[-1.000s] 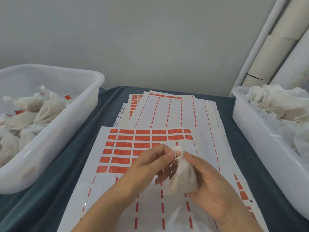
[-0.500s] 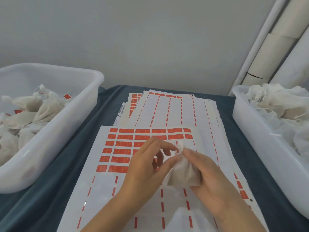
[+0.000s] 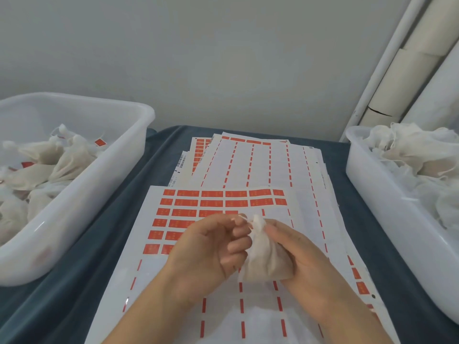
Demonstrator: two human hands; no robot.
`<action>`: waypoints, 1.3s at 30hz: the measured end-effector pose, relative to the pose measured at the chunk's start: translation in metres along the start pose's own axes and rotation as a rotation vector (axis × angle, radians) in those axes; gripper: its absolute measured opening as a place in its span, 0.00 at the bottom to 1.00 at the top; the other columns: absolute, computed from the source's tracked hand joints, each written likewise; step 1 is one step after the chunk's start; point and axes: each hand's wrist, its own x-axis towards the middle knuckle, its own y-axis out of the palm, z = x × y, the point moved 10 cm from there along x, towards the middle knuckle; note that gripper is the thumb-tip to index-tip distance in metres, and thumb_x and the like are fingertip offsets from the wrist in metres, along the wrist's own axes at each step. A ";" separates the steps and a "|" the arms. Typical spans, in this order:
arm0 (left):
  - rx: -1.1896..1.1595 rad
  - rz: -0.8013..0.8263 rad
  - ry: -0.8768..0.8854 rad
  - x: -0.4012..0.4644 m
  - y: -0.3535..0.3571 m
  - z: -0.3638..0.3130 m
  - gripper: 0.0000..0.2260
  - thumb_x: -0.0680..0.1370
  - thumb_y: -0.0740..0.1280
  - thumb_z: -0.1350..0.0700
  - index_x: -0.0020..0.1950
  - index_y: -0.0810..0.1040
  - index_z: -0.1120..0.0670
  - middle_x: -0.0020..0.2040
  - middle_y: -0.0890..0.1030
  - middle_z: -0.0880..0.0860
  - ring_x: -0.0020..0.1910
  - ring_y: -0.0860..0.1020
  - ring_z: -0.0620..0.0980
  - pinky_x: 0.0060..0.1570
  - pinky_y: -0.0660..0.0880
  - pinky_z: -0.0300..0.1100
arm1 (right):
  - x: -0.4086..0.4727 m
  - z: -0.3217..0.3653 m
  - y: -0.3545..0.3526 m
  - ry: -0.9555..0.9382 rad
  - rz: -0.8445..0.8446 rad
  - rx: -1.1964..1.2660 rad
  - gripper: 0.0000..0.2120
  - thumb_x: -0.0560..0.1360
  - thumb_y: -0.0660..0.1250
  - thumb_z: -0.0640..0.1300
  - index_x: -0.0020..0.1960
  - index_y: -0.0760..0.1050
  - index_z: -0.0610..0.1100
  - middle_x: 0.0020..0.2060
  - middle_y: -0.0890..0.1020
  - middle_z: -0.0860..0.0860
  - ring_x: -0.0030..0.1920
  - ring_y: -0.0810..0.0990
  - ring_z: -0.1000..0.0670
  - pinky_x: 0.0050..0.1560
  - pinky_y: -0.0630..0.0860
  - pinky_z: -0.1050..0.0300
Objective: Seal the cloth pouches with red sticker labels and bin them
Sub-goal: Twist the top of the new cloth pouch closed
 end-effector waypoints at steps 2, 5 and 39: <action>-0.135 0.045 0.018 -0.004 0.003 -0.004 0.06 0.64 0.73 0.64 0.36 0.77 0.60 0.33 0.70 0.53 0.27 0.67 0.46 0.23 0.63 0.34 | 0.001 -0.002 -0.001 0.020 -0.003 -0.035 0.16 0.63 0.69 0.52 0.49 0.80 0.46 0.44 0.82 0.52 0.45 0.80 0.55 0.43 0.77 0.63; -0.182 -0.017 0.115 -0.009 -0.002 -0.020 0.02 0.67 0.71 0.64 0.36 0.78 0.60 0.33 0.71 0.53 0.26 0.67 0.45 0.22 0.64 0.33 | 0.004 -0.005 -0.004 0.029 -0.012 -0.080 0.13 0.63 0.69 0.50 0.47 0.81 0.51 0.42 0.82 0.55 0.45 0.80 0.55 0.42 0.76 0.64; 1.581 -0.514 0.747 -0.019 0.012 -0.055 0.12 0.70 0.62 0.44 0.49 0.66 0.27 0.32 0.72 0.35 0.41 0.73 0.30 0.33 0.68 0.19 | 0.010 0.022 -0.091 -0.032 -0.422 -0.272 0.13 0.70 0.71 0.50 0.55 0.76 0.55 0.47 0.85 0.54 0.45 0.85 0.47 0.50 0.80 0.41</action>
